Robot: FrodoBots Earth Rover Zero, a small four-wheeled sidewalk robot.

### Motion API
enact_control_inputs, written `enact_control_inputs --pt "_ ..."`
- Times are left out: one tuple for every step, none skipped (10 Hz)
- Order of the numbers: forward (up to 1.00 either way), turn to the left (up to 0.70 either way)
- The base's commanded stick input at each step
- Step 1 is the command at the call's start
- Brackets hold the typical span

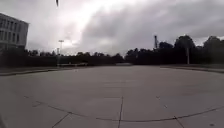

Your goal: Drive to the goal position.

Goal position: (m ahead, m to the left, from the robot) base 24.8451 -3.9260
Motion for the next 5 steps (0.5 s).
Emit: enact_control_inputs --pt "-0.16 0.00" --pt "-0.21 0.00" --pt "-0.23 0.00" --pt "-0.05 0.00" --pt "-0.05 0.00"
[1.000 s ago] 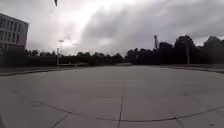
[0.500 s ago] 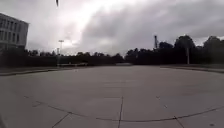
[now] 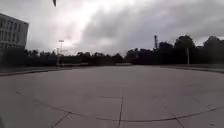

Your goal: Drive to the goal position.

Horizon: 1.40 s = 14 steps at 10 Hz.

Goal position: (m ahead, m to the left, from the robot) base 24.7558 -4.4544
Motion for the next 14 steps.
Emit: enact_control_inputs --pt "-0.04 0.00" --pt "-0.04 0.00" --pt "-0.02 0.00" --pt "0.00 0.00" --pt "0.00 0.00" --pt "0.00 0.00" --pt "0.00 0.00" --pt "0.00 0.00" --pt "0.38 0.00" --pt "0.70 0.00" --pt "0.70 0.00" --pt "0.70 0.00" --pt "0.70 0.00" --pt "0.70 0.00"
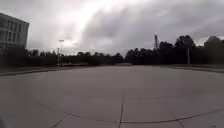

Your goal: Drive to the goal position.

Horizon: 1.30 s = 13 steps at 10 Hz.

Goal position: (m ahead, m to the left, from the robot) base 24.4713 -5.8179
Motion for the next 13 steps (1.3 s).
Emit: enact_control_inputs --pt "0.70 0.00" --pt "0.70 0.00" --pt "0.70 0.00" --pt "0.70 0.00" --pt "0.70 0.00" --pt "0.70 0.00" --pt "0.70 0.00" --pt "0.70 0.00" --pt "0.70 0.00" --pt "0.70 0.00" --pt "0.70 0.00" --pt "0.70 0.00" --pt "0.70 0.00"
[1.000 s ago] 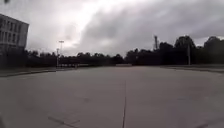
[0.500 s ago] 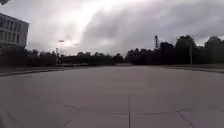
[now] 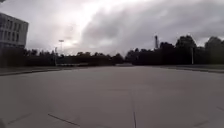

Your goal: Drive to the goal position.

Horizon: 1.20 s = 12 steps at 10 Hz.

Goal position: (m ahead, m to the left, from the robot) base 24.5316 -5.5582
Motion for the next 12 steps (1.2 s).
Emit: enact_control_inputs --pt "0.70 -0.02" --pt "0.70 -0.30" --pt "0.70 -0.21" --pt "0.70 -0.13" --pt "0.70 -0.05" --pt "0.70 0.00" --pt "0.70 0.00" --pt "0.70 -0.05" --pt "0.70 -0.12" --pt "0.70 -0.20" --pt "0.70 -0.27" --pt "0.70 -0.01"
